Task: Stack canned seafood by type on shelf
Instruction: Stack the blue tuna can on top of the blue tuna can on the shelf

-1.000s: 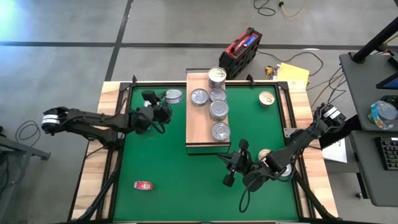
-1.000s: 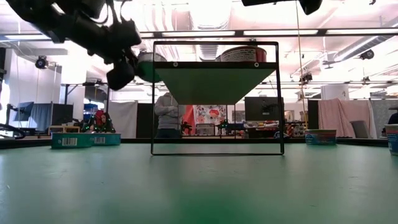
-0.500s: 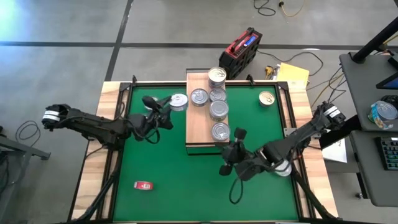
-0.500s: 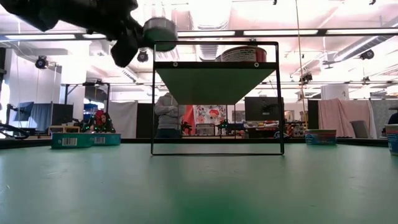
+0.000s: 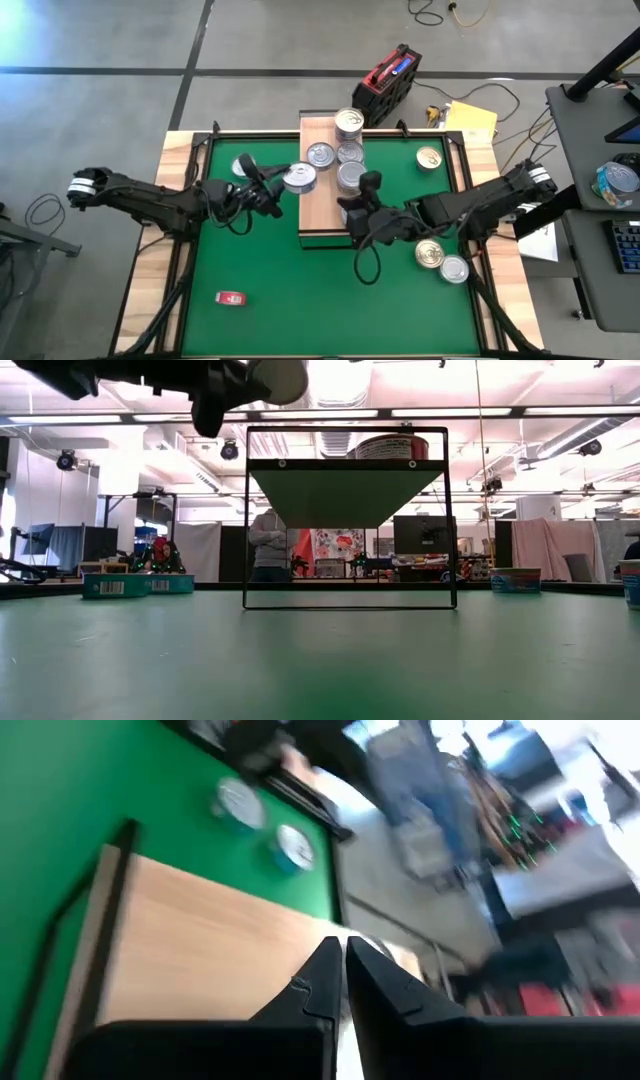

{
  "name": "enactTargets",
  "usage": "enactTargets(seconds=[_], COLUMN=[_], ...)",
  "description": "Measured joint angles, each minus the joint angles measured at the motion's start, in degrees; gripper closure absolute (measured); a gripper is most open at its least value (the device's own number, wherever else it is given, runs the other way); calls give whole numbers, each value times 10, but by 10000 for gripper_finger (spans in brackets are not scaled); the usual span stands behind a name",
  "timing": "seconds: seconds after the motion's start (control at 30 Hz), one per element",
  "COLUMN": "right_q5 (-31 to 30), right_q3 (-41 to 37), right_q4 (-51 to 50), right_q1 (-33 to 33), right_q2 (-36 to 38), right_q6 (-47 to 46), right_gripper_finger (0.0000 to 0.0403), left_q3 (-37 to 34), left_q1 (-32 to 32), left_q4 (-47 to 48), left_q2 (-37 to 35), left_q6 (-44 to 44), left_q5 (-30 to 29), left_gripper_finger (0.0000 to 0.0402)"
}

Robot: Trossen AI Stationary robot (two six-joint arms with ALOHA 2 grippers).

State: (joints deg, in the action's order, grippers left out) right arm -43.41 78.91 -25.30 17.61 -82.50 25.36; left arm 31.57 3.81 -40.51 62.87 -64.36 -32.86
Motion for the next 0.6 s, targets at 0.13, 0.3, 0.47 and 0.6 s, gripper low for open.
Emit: enactTargets(seconds=[0.13,0.3,0.47,0.6], right_q5=[35,51,34,23], right_q3=[-4,-45,-96,-102], right_q4=[19,97,220,263], right_q1=[0,10,24,21], right_q2=[0,0,0,2], right_q6=[47,107,170,165], right_gripper_finger=[390,390,390,390], left_q3=[8,-1,-3,-3], left_q1=[-1,0,5,7], left_q4=[21,25,63,71], left_q2=[1,1,1,10], left_q6=[32,79,117,127], left_q5=[17,39,52,55], left_gripper_finger=[271,271,271,271])
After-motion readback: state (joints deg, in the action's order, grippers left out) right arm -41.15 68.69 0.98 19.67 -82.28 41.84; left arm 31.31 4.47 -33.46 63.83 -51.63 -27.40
